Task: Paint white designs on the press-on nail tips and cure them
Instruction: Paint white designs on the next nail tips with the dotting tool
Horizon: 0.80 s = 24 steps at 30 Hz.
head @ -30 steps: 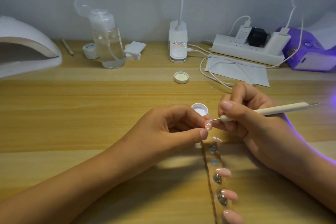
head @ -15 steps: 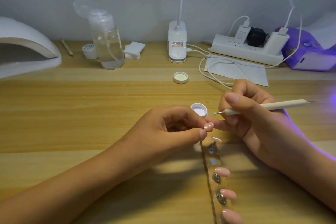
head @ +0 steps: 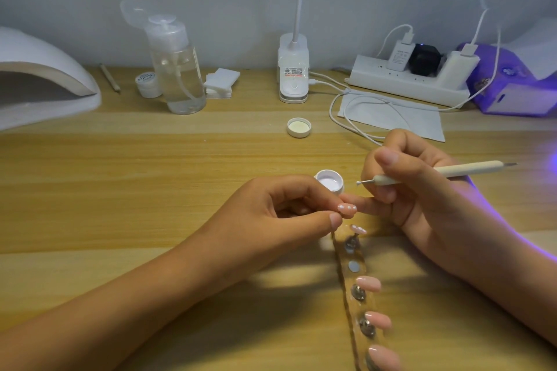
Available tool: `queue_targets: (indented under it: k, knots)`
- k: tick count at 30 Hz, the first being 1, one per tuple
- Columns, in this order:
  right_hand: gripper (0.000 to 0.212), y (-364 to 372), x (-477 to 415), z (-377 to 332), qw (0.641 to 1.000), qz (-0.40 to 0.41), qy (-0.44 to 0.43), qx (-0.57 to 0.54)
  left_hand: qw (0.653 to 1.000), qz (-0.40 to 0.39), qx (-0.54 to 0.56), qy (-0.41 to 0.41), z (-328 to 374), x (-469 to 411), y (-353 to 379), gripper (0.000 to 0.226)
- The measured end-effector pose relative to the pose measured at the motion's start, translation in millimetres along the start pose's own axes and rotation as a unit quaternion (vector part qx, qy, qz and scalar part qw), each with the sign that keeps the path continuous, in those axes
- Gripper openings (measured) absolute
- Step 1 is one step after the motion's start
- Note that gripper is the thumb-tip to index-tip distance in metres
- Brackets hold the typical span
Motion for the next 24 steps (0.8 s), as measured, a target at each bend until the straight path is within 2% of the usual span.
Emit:
queue_targets:
  k: [2, 16, 24]
  knots:
    - [0.023, -1, 0, -1, 1.000, 0.003, 0.001, -0.003, 1.000, 0.005, 0.003, -0.004, -2, 0, -1, 0.012]
    - [0.026, -18, -4, -2, 0.996, 0.049, 0.026, -0.066, 0.998, 0.013, 0.063, 0.010, -3, 1, -3, 0.016]
    - [0.023, -24, -6, 0, 0.993, 0.068, 0.033, -0.086, 0.996, -0.028, -0.057, 0.059, 12, 3, 2, 0.002]
Point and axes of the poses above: each hand's wrist, its own x-axis away from the middle knuckle, its own y-axis out of the palm, z = x × y, the point moved 5 cm from there along -x, towards the middle knuckle, and after that the axes turned 7 degrees about -z, right-handed, at the moved point
